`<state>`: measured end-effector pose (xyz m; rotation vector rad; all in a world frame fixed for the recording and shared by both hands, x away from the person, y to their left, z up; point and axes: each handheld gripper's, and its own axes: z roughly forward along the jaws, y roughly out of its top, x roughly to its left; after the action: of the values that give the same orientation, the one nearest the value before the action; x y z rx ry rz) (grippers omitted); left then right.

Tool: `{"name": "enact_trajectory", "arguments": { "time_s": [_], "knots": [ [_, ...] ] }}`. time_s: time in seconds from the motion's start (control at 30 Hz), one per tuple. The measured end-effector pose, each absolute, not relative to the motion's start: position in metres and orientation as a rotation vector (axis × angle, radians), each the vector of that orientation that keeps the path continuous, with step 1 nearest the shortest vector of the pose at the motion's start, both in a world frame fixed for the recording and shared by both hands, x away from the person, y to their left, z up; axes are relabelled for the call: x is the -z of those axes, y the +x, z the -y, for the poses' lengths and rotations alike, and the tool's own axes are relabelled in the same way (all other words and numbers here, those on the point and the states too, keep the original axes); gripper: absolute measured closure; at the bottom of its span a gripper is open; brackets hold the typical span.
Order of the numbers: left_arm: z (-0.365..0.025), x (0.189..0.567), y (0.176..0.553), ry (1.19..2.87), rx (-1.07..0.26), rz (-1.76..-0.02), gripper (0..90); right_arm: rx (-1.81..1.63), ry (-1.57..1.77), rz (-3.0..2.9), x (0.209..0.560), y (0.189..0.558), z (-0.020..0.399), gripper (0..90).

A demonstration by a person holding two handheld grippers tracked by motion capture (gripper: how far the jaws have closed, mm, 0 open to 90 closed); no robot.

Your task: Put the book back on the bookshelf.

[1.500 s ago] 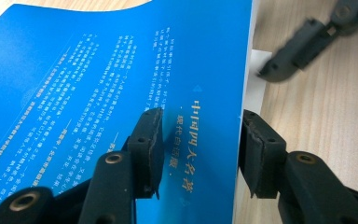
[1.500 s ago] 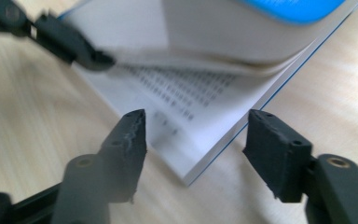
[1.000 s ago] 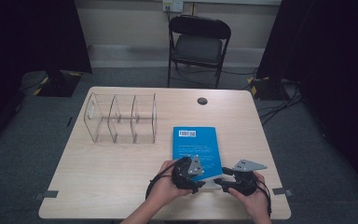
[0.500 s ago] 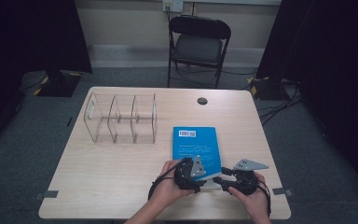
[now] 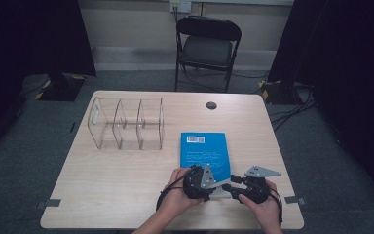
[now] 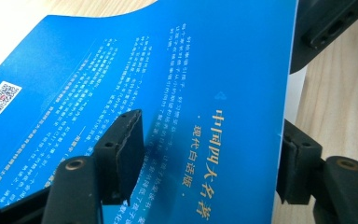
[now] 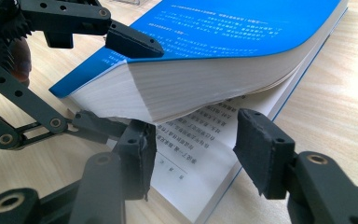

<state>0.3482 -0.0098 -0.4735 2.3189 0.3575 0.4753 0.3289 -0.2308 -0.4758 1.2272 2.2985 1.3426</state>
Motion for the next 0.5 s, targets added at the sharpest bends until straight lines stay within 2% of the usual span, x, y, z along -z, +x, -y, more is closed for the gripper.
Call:
{"name": "enact_trajectory", "arguments": {
  "time_s": [0.2, 0.37, 0.5],
  "knots": [
    [0.0099, 0.4686, 0.3489, 2.337, -0.451, -0.352, 42.1, -1.362, 1.224, -2.297, 0.4756, 0.3297, 0.2313, 47.6],
    [0.0109, 0.4658, 0.3510, 2.360, -0.432, -0.351, 43.6, -1.365, 1.215, -2.296, 0.4770, 0.3306, 0.2355, 37.7],
    [0.0110, 0.4641, 0.3516, 2.365, -0.419, -0.355, 45.7, -1.349, 1.196, -2.309, 0.4795, 0.3297, 0.2395, 34.7]
  ]
}}
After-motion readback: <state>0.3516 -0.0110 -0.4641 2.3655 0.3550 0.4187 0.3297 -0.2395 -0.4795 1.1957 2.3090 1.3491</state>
